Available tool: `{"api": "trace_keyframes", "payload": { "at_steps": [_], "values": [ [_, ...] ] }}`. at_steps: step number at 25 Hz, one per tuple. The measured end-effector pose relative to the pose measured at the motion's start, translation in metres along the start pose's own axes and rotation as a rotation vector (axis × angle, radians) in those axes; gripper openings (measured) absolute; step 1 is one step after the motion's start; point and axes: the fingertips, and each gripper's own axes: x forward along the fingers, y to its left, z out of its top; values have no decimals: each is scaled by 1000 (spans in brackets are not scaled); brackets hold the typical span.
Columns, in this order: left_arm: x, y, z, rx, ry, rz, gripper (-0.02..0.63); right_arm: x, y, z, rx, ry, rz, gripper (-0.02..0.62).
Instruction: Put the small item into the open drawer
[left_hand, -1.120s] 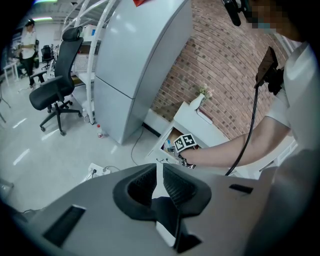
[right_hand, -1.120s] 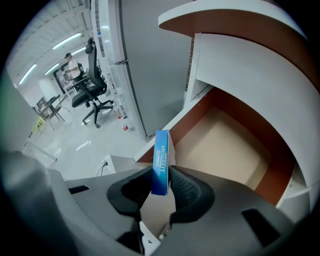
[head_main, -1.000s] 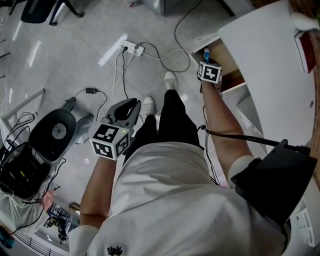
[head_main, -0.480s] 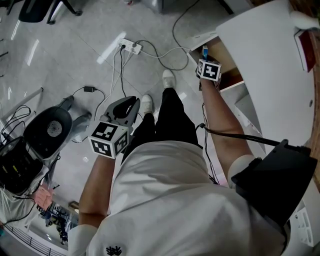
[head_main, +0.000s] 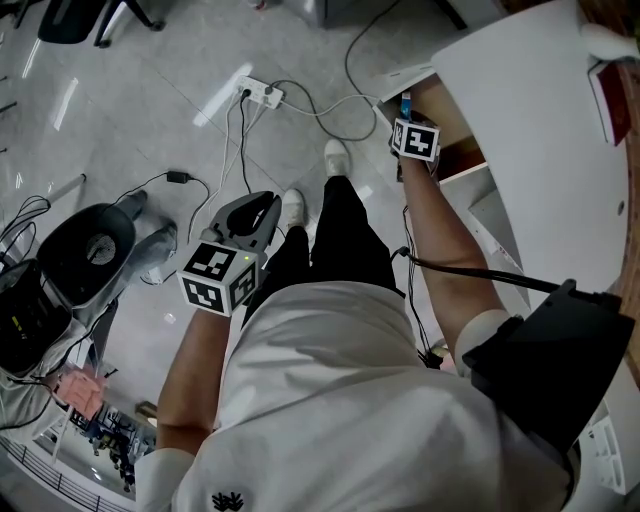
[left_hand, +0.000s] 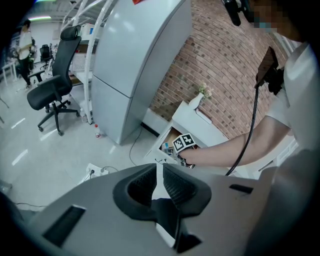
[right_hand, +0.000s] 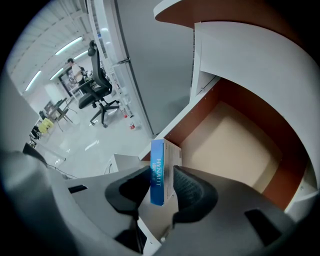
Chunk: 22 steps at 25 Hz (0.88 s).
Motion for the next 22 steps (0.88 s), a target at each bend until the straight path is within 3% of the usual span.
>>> {"api": "trace_keyframes", "payload": {
  "at_steps": [18, 22],
  "values": [
    [6, 2, -1, 9, 2, -15, 54, -2, 4, 0, -46, 2, 27, 175],
    [-6, -3, 0, 29, -11, -36, 54, -24, 14, 2, -60, -18, 31, 175]
  ]
}}
